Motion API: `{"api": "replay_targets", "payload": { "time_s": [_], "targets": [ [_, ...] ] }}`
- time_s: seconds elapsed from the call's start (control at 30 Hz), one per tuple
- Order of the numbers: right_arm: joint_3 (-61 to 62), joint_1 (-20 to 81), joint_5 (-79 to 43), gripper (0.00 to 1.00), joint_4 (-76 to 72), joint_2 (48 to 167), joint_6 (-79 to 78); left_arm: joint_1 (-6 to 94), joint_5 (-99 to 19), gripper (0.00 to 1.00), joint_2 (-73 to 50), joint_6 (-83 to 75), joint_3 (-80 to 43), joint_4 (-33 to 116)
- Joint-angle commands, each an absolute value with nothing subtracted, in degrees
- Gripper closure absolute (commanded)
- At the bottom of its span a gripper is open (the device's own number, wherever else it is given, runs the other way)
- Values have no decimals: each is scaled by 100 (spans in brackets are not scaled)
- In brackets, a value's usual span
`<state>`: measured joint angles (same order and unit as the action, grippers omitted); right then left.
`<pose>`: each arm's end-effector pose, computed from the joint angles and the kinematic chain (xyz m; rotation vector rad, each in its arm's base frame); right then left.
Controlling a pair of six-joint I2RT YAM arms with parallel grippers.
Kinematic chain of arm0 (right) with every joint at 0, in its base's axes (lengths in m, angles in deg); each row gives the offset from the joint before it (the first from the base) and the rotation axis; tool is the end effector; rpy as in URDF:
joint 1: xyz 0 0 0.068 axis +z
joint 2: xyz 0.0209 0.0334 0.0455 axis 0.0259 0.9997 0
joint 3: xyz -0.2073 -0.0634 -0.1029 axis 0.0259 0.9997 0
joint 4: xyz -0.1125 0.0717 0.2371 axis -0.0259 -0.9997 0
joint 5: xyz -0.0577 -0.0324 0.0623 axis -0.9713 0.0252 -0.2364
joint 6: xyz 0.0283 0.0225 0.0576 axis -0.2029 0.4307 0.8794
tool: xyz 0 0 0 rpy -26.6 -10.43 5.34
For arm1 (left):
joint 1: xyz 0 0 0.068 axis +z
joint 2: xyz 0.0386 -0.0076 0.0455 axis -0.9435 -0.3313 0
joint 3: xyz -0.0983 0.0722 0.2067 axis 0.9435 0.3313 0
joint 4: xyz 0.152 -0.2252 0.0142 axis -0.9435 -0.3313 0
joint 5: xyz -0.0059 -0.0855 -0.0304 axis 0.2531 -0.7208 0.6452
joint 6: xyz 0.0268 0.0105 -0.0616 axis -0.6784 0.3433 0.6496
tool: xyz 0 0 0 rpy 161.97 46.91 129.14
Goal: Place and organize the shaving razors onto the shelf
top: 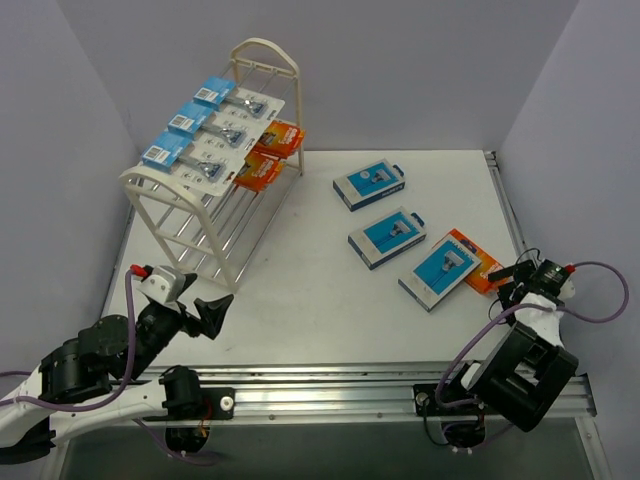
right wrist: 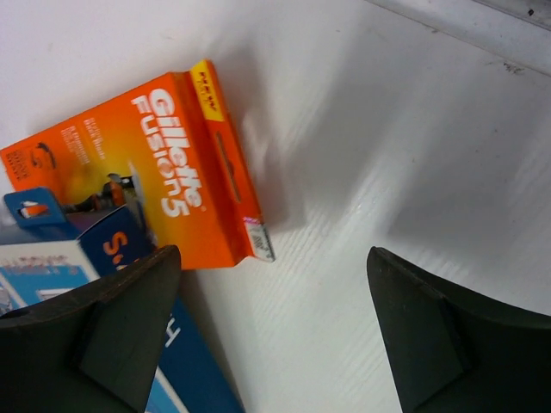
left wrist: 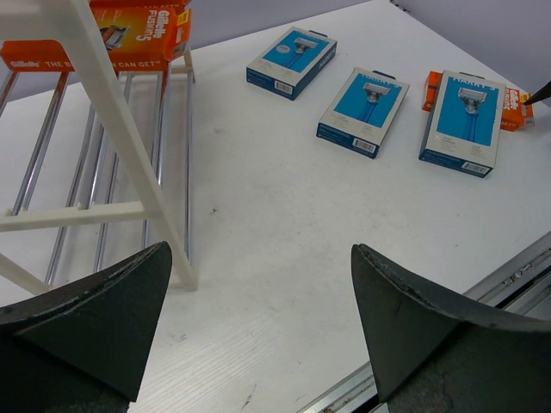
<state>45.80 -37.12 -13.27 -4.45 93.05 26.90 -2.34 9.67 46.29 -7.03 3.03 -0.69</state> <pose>0.2168 -0.1586 0.1397 1.2480 1.8745 0.1948 0.0628 -0.0819 0.3595 0.3993 1.6387 -0.4648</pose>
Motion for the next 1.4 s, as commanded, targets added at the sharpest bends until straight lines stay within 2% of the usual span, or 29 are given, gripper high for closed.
{"api": "replay_targets", "payload": {
  "time_s": [0.0, 0.4, 0.5, 0.73, 1.1, 1.3, 1.37],
  "targets": [
    [4793, -3886, -917, 16, 125, 9689, 2606, -203, 867, 6, 4697, -726, 235, 62],
    [4583, -3903, -900, 19, 1005, 10769, 2703, -203, 920, 6, 4477, -752, 235, 36],
    [4565, -3912, -742, 22, 1233, 11008, 2729, -203, 972, 6, 4460, -752, 252, 45],
    [4618, -3903, -417, 39, 1602, 11281, 2791, -195, 1025, 6, 4355, -761, 253, 45],
    [4811, -3675, -267, 53, 1681, 11299, 2747, -195, 1043, 6, 4319, -761, 253, 27],
    [4872, -3657, -100, 70, 1857, 11422, 2808, -195, 1034, 6, 4389, -744, 253, 19],
    [4864, -3640, -39, 80, 1866, 11387, 2817, -195, 1025, 6, 4398, -744, 261, 19]
  ]
}}
